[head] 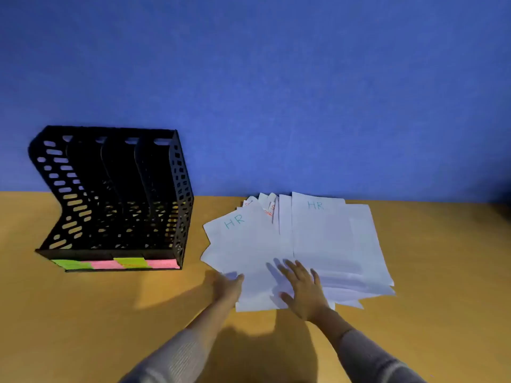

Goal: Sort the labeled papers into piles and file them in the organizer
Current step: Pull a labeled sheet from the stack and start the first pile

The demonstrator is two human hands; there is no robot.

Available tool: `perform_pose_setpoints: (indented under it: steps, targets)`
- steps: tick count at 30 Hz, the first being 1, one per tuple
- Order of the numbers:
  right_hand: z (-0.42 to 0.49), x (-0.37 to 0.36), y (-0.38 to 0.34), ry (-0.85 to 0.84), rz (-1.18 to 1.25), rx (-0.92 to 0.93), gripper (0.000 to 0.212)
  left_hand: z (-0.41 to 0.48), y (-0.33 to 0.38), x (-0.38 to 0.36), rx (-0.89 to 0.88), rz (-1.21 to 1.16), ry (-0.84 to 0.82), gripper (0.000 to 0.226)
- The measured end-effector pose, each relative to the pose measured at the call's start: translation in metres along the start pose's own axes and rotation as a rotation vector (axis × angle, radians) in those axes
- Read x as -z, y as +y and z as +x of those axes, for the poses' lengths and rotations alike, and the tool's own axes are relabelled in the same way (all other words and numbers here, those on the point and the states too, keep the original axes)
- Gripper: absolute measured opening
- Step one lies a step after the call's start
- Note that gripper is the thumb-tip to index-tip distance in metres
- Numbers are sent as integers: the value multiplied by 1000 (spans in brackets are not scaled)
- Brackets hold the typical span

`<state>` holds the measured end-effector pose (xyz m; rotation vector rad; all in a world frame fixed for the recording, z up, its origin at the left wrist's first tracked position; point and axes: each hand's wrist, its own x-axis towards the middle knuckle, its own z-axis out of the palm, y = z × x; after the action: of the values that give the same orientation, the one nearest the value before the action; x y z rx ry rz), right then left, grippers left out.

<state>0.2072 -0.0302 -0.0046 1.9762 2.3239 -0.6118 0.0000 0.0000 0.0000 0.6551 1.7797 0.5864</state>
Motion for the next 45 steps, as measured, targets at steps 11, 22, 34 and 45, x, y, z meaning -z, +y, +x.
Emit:
perform_pose_setpoints:
  steps: [11, 22, 34, 45]
  targets:
    - [4, -14, -7, -91, 24, 128, 55, -11, -1, 0, -90, 281, 29, 19]
    - [1, -17, -7, -89, 72, 226, 49, -7, -17, 40, -81, 133, 75, 10]
    - [8, -8, -12, 58, 193, 371, 40, -9, -12, 52, 233, -121, -249, 23]
    - [-38, -47, -100, -231, 147, 592, 38, 0, -72, 114, 88, 115, 37, 7]
